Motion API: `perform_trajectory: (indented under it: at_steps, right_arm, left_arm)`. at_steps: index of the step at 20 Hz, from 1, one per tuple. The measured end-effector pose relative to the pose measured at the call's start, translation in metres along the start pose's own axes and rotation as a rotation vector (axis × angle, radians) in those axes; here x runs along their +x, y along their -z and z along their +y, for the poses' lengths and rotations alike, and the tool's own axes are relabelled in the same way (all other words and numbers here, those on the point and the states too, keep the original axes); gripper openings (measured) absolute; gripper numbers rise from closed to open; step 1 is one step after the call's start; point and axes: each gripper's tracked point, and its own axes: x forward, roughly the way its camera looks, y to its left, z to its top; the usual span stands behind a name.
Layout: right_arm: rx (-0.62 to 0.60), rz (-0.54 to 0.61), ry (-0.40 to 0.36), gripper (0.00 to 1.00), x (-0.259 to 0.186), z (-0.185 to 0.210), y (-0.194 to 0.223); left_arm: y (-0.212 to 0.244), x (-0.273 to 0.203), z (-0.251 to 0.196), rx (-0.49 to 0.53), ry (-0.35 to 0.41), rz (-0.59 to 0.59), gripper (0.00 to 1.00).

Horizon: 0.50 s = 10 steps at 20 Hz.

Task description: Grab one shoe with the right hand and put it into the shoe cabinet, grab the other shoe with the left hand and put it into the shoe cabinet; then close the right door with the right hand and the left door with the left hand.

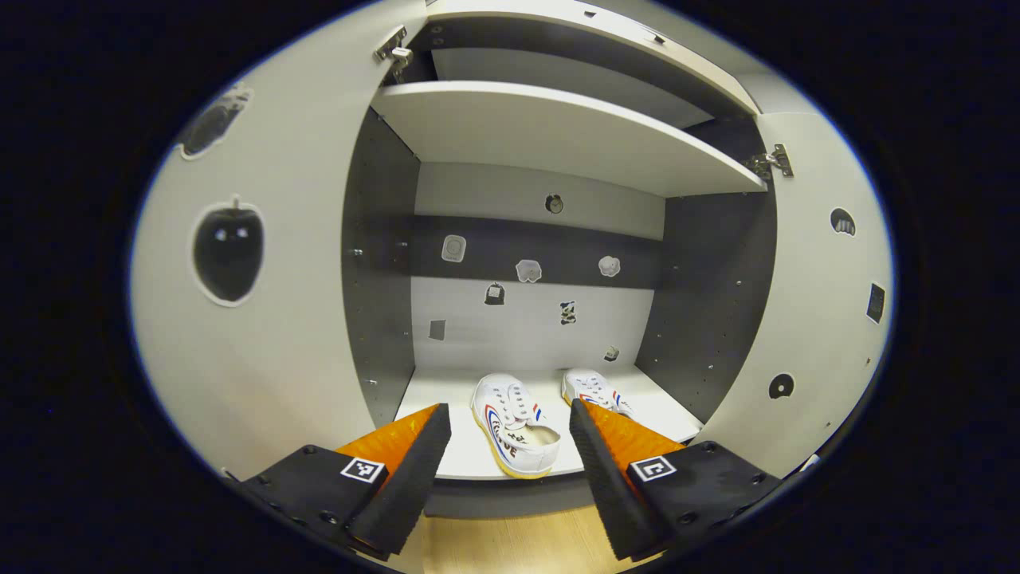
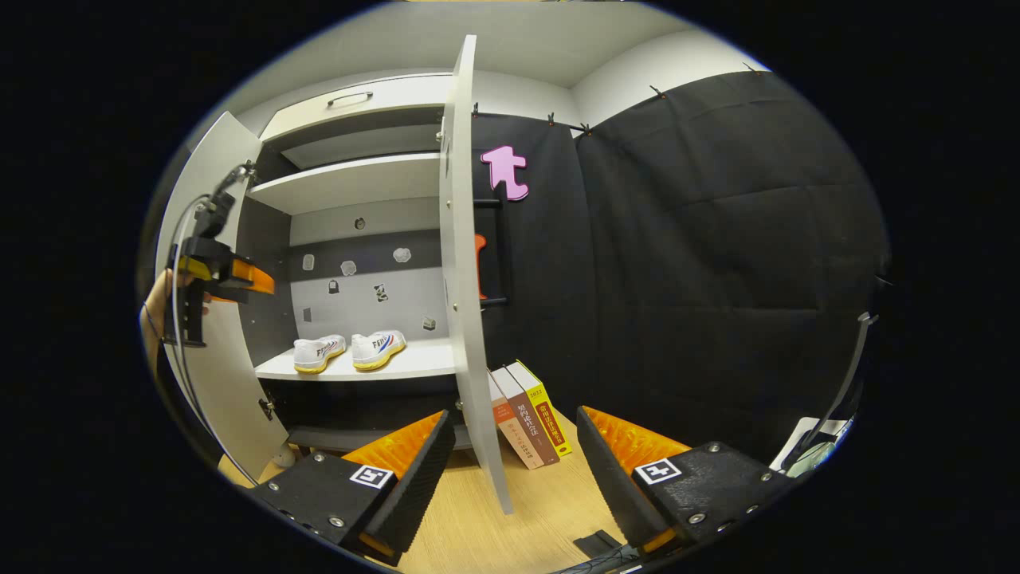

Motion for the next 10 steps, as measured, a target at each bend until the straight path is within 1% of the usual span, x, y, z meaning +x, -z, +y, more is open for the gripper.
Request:
perform_trajectory:
  at_steps: [3, 6, 7, 8, 9, 10]
  right_arm:
    - [-0.001, 0.001, 0.013, 0.94, 0.01, -0.015, 0.0]
    - [0.029, 0.0, 0.001, 0.94, 0.025, -0.024, -0.004]
    - [0.031, 0.0, -0.003, 0.94, 0.032, -0.026, -0.005]
    - [0.032, 0.002, -0.006, 0.98, 0.038, -0.03, -0.004]
    - [0.034, 0.002, -0.013, 0.94, 0.046, -0.032, -0.004]
    - [0.04, 0.006, -0.015, 0.99, 0.053, -0.034, -0.004]
  left_arm:
    - [-0.018, -0.049, -0.001, 0.005, -0.007, -0.077, 0.97]
    - [-0.03, -0.094, 0.001, 0.018, -0.024, -0.156, 0.94]
    - [-0.029, -0.111, -0.001, 0.024, -0.016, -0.172, 0.96]
    - [-0.03, -0.126, -0.003, 0.033, -0.004, -0.185, 0.97]
    - [-0.028, -0.139, -0.004, 0.041, 0.003, -0.194, 0.99]
    - [-0.027, -0.151, -0.003, 0.047, 0.007, -0.201, 0.97]
